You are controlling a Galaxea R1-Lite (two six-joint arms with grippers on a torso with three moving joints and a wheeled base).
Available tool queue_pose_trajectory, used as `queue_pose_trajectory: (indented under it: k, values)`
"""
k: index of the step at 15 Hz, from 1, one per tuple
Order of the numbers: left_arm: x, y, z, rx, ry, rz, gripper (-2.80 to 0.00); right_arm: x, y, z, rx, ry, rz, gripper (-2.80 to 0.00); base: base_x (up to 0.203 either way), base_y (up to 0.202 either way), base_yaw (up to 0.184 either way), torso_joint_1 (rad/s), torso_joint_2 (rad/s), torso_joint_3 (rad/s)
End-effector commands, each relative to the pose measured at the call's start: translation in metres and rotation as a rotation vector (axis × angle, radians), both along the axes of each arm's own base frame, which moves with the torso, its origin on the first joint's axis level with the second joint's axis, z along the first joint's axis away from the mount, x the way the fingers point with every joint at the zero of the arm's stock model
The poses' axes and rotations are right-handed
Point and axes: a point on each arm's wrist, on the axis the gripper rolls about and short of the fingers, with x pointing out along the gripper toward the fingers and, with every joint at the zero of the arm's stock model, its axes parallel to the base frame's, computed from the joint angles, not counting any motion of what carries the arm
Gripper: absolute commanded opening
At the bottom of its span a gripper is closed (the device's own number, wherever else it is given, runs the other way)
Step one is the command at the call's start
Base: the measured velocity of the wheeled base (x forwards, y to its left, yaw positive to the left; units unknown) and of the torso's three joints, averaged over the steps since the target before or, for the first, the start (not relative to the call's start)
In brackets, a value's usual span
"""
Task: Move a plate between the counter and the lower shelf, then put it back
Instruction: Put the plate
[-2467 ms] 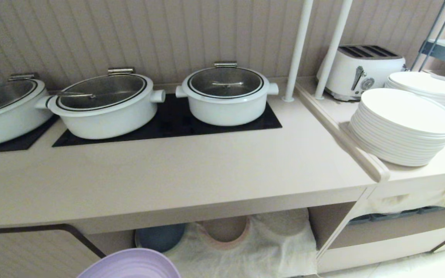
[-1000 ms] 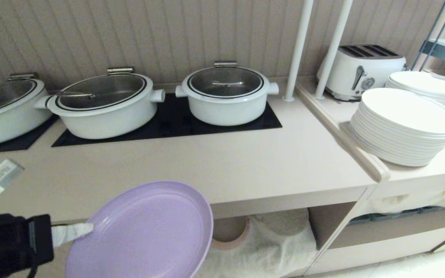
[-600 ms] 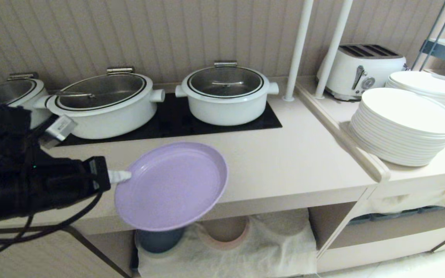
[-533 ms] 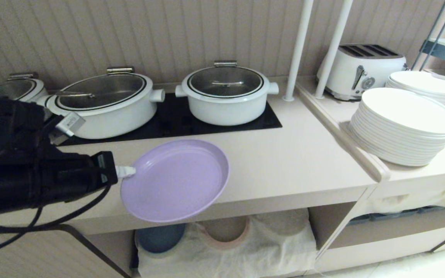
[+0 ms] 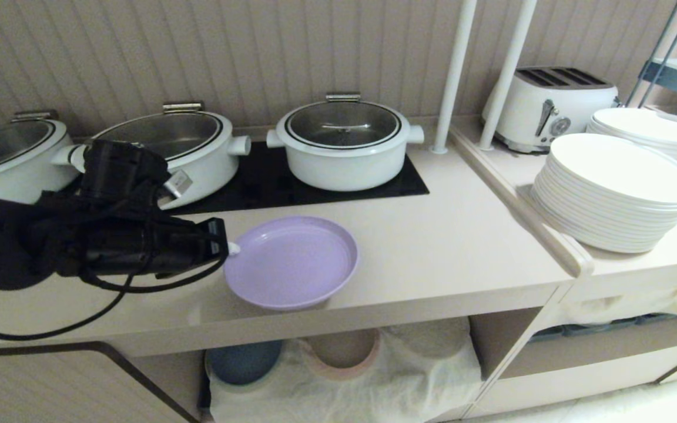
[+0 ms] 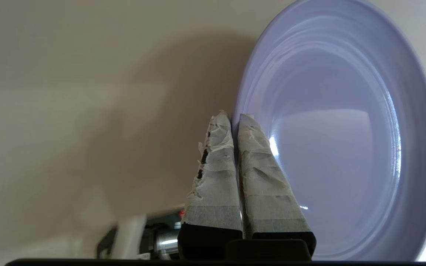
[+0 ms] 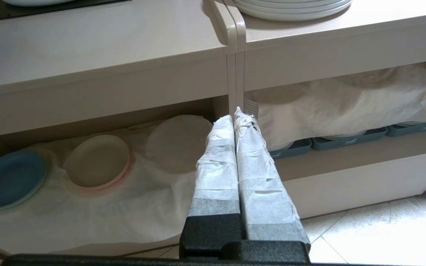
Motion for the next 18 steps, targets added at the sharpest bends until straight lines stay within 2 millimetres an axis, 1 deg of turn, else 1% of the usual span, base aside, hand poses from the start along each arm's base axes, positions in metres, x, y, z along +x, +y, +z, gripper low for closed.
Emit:
queue_pose_trajectory:
  k: [1,4,8,13,18]
  values:
    - [0.019,-0.003,-0.015,0.010,0.034,0.004,-2.80,0.000,0.000,0.000,0.000,-0.001,-0.001,-2.80,0.000,0.000,0.000,0.000,0.00,0.000]
    - [0.033,-0.007,-0.027,0.013,0.015,0.013,-2.80,0.000,0.000,0.000,0.000,-0.001,0.000,-2.80,0.000,0.000,0.000,0.000,0.00,0.000]
    - [0.044,-0.009,-0.039,0.019,0.029,0.017,-2.80,0.000,0.000,0.000,0.000,-0.001,0.000,-2.80,0.000,0.000,0.000,0.000,0.00,0.000]
    - [0.059,-0.012,-0.039,0.017,0.014,0.019,-2.80,0.000,0.000,0.000,0.000,-0.001,0.000,-2.80,0.000,0.000,0.000,0.000,0.00,0.000]
    - [0.061,-0.013,-0.042,0.019,0.021,0.017,-2.80,0.000,0.000,0.000,0.000,0.001,0.000,-2.80,0.000,0.000,0.000,0.000,0.00,0.000]
